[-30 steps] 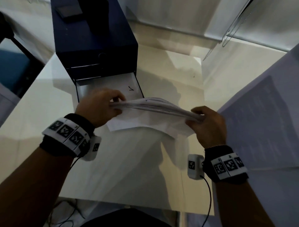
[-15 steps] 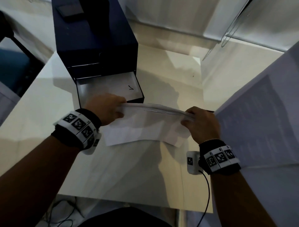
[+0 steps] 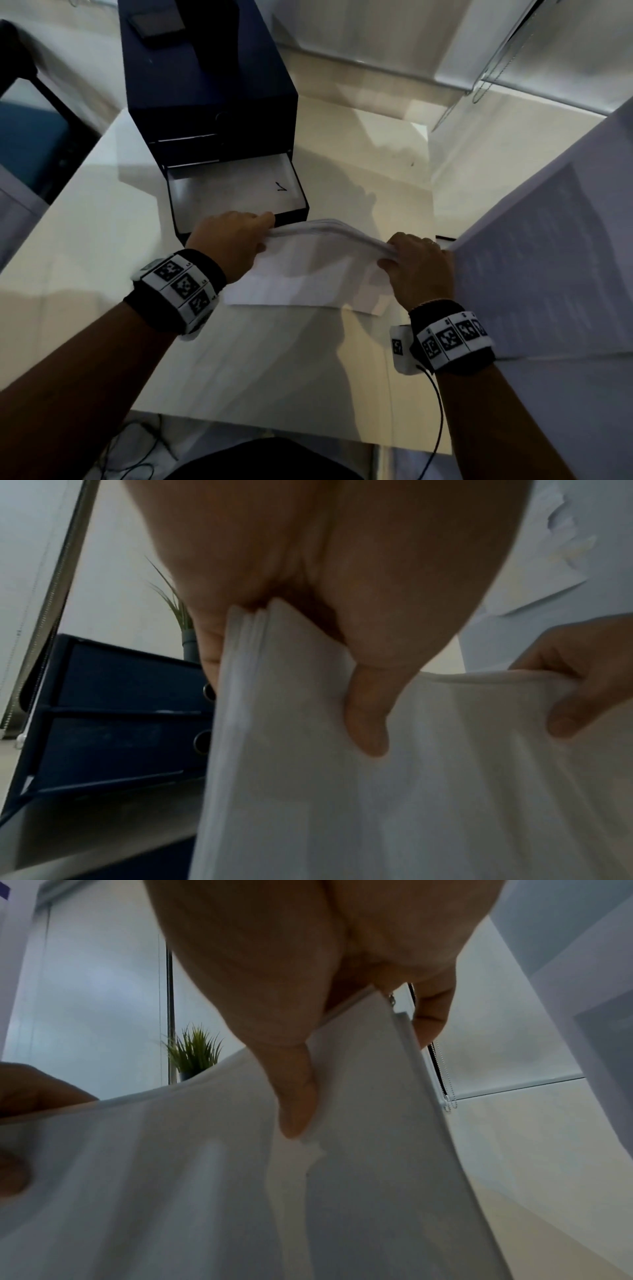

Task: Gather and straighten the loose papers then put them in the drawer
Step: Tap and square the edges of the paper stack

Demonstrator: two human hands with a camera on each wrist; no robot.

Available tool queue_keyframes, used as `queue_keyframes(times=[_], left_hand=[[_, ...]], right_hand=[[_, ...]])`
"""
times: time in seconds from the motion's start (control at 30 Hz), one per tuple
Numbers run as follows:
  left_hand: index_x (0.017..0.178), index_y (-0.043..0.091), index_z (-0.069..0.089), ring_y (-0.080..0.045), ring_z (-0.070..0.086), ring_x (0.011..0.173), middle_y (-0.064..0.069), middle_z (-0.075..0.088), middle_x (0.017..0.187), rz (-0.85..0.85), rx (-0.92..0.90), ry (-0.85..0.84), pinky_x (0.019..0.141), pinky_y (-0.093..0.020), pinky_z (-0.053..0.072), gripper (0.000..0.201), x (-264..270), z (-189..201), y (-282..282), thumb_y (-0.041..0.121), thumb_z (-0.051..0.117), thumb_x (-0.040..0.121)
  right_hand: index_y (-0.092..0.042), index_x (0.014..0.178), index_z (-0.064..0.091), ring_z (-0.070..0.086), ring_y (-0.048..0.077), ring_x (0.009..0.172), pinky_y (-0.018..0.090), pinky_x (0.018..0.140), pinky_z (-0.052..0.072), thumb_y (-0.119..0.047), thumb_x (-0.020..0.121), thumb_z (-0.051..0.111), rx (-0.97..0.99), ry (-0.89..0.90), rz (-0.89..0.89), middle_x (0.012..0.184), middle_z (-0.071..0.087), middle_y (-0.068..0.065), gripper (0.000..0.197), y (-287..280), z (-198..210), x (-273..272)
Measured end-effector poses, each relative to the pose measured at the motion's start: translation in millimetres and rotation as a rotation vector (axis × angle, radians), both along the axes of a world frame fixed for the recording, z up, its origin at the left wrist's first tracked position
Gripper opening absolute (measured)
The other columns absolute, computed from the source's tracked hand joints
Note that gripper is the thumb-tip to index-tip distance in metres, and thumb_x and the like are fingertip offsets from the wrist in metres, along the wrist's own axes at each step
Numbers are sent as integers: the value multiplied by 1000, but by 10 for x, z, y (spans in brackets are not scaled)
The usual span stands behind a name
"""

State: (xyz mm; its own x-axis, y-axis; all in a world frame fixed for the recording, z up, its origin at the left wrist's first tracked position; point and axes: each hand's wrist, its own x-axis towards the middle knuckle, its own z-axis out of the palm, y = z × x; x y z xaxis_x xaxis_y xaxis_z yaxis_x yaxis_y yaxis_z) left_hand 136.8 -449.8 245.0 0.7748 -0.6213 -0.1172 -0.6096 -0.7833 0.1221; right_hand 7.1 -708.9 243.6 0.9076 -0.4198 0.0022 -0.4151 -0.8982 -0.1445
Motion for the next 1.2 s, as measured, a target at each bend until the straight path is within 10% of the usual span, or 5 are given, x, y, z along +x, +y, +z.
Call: queue_keyframes(times=[0.6, 0.8, 1.03, 1.2], left_hand=[[142, 32, 17, -27, 55, 106, 1, 53, 127, -79, 88, -89, 90, -51, 47, 76, -111, -67, -46, 69, 45, 81], [150, 27, -10, -30, 48, 120, -2, 39, 146, -113, 95, -124, 93, -53, 42, 88, -160, -106, -89, 69, 34, 86], [151, 26, 0, -31, 46, 124, -2, 38, 149, -141, 10, -164, 96, -56, 38, 81, -208, -112, -390, 63, 36, 88], [151, 27, -8, -32, 29, 138, -5, 13, 160, -173, 31, -144, 103, -63, 28, 86, -318, -146, -576, 63, 38, 88]], right_hand=[[-32, 136, 38, 57, 30, 107, 46, 85, 41, -52, 71, 74, -126, 35, 66, 121, 57, 0, 77, 191, -50, -36], [-30, 150, 22, 55, 32, 109, 48, 82, 40, -55, 76, 68, -167, 65, 93, 129, 52, 3, 90, 218, -88, -51], [-31, 146, 30, 57, 31, 99, 48, 81, 40, -48, 80, 64, -208, 6, 106, 120, 57, 1, 77, 214, -144, -20], [-33, 153, 16, 45, 31, 123, 60, 96, 35, -53, 75, 67, -228, -35, 84, 142, 42, 2, 95, 215, -174, -59]])
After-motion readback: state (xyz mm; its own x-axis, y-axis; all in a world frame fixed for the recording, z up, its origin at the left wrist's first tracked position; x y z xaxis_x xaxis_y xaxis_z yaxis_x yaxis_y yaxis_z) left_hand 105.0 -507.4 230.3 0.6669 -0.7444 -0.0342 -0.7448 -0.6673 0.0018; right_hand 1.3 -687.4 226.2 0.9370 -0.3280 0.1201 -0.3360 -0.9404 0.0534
